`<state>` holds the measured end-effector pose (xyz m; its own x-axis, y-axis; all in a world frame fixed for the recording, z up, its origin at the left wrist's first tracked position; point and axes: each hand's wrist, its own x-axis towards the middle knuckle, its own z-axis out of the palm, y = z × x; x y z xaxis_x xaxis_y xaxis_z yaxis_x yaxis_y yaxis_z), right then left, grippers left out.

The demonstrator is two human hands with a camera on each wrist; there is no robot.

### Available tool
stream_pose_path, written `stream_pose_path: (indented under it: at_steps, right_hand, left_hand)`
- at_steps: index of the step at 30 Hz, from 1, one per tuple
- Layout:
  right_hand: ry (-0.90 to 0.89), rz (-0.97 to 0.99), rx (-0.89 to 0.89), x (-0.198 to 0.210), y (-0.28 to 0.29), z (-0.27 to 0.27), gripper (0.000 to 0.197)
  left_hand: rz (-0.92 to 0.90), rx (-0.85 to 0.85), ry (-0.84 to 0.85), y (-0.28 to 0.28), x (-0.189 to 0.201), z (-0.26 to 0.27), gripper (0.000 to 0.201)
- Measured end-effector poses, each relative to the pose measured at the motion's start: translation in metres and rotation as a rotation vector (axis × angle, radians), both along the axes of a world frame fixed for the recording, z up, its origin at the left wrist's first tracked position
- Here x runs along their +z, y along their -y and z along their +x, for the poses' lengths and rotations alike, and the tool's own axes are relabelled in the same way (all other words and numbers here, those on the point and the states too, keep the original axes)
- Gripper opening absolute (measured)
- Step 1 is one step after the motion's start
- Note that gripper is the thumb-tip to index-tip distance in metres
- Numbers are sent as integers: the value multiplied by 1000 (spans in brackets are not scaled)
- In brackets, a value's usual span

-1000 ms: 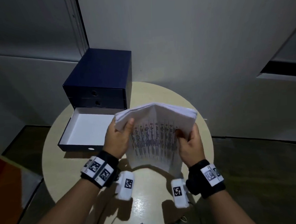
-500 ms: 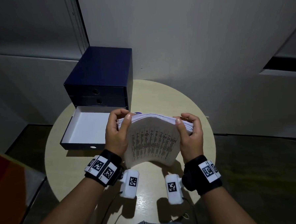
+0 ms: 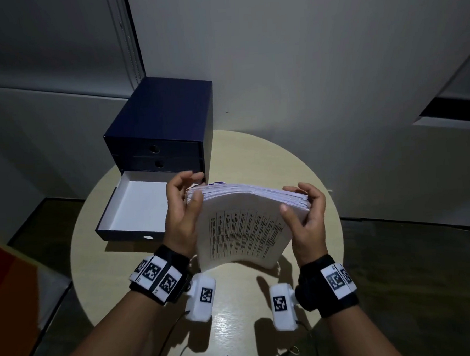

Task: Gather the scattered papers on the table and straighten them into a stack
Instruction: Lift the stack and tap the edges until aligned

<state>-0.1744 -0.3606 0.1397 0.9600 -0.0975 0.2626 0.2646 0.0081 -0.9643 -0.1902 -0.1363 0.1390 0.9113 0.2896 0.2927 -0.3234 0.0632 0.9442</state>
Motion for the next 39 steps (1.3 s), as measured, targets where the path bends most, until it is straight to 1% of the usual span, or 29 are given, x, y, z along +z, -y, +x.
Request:
stream_pose_path:
  at_steps: [1, 2, 3, 5, 7, 9, 11, 13, 16, 18, 22, 25, 27, 29, 32, 35, 36, 39]
  right_hand:
    - [-20, -12, 36, -7, 4, -4, 58]
    - [-56, -48, 57, -15, 7, -8, 60]
    - [-100, -93, 54, -22, 8, -11, 61]
    - [-164, -162, 24, -31, 5, -14, 48]
    - [-180, -176, 10, -31, 1, -12, 36]
    - [-162, -150, 20, -27, -1, -11, 34]
    - [-153, -113, 37, -25, 0, -14, 39]
    - [-162, -97, 37, -28, 2, -17, 49]
    - [-130, -112, 5, -30, 4, -18, 60]
    - [-110, -102, 5, -29, 3, -15, 60]
    - [-144, -114, -4, -25, 2, -8, 42]
    - [-190, -138, 34, -24, 0, -4, 35]
    - [-193, -165, 27, -20, -1, -2, 36]
    - [-172, -144, 13, -13, 0, -2, 39]
    - [-128, -89, 8, -8, 5, -4, 42]
    - [-174, -123, 1, -14, 4, -10, 33]
    - [-199, -133, -2, -17, 3, -12, 34]
    - [-182, -145, -32, -15, 0, -12, 43]
  left_hand:
    - [22, -43, -1, -4, -9, -5, 65]
    - [39, -84, -32, -6, -18, -10, 70]
    - [48, -114, -86, -6, -26, -14, 69]
    - [8, -107, -206, -1, -35, -20, 51]
    - [-20, -62, -255, 4, -36, -17, 34]
    - [4, -39, -250, 5, -34, -14, 30]
    - [0, -50, -237, 4, -32, -13, 30]
    - [-6, -65, -230, 3, -32, -14, 37]
    - [7, -57, -208, 2, -27, -13, 55]
    - [20, -75, -203, 1, -23, -10, 63]
    - [42, -31, -241, 3, -22, -4, 52]
    - [74, -54, -307, 5, -23, 0, 40]
    - [154, -67, -321, 8, -22, 1, 32]
    - [195, -58, -295, 11, -13, 0, 29]
    - [157, -58, -218, 11, -5, -4, 25]
    - [135, -95, -203, 13, -11, -10, 28]
    - [107, -105, -213, 14, -13, -12, 30]
    - [35, -84, -168, 15, -10, -10, 33]
